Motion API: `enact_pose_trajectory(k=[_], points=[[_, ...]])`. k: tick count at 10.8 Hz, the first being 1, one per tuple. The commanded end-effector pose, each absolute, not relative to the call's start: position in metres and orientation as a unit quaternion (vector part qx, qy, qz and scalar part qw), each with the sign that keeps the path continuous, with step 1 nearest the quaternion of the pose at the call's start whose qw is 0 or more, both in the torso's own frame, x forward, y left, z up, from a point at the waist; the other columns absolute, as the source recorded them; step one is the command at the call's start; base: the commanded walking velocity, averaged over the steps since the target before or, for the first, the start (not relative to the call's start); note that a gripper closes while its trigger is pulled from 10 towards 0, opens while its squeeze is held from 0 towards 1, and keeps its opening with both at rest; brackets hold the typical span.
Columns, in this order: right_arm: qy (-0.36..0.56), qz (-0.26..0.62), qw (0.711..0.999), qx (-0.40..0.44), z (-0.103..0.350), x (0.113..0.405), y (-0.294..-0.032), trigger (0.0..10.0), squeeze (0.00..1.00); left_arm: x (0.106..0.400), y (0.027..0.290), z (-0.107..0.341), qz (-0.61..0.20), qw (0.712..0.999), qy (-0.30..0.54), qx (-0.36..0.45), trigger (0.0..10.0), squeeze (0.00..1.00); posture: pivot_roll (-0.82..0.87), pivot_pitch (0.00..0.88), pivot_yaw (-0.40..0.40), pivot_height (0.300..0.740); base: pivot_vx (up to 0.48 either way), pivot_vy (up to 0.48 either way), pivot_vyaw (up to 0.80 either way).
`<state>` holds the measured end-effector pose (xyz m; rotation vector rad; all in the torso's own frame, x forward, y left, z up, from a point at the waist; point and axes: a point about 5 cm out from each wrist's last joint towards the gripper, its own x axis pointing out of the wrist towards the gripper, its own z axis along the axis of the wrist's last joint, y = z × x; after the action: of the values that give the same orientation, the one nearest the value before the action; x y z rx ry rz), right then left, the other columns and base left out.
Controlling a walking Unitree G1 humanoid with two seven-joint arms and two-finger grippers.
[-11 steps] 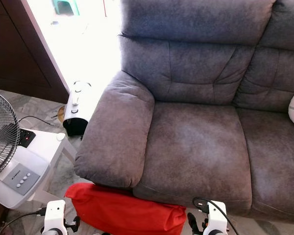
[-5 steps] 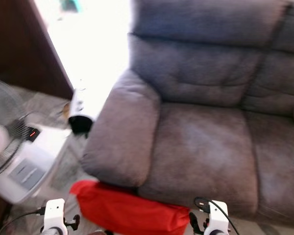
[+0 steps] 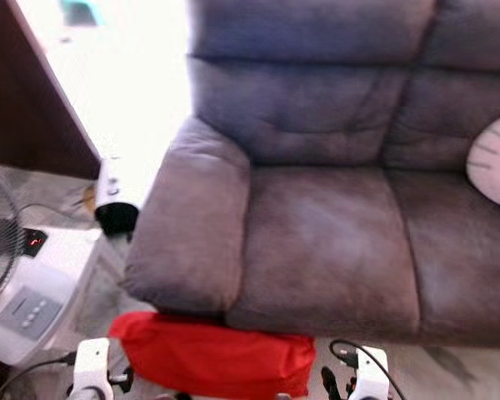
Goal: Move the pillow to the sofa from floor
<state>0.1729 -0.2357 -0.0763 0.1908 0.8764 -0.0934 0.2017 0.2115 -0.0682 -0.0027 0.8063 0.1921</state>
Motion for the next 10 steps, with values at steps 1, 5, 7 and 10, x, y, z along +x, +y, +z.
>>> enact_pose_trajectory(k=[1, 5, 7, 10], points=[[0.425, -0.048, 0.899, 0.094, -0.0774, 0.1707, -0.2354, 10.0, 0.0, 0.1915, 0.2136, -0.0736, 0.097, 0.908, 0.408, 0.001, 10.0, 0.0, 0.07, 0.165, -0.003, 0.74, 0.0, 0.0, 0.0], [0.428, -0.048, 0.897, 0.098, -0.0784, 0.1693, -0.2344, 10.0, 0.0, 0.1913, 0.2121, -0.0741, 0.094, 0.907, 0.41, -0.001, 10.0, 0.0, 0.07, 0.158, 0.0, 0.74, 0.0, 0.186, 0.0], [0.431, -0.044, 0.896, 0.095, -0.0785, 0.1693, -0.2341, 10.0, 0.0, 0.1911, 0.212, -0.0742, 0.092, 0.907, 0.41, 0.0, 10.0, 0.0, 0.07, 0.165, -0.001, 0.74, 0.0, 0.48, -0.77], [0.421, -0.053, 0.9, 0.102, -0.078, 0.17, -0.2339, 10.0, 0.0, 0.193, 0.2117, -0.0726, 0.085, 0.913, 0.4, 0.009, 10.0, 0.0, 0.07, 0.175, 0.0, 0.74, 0.0, 0.0, 0.0]])
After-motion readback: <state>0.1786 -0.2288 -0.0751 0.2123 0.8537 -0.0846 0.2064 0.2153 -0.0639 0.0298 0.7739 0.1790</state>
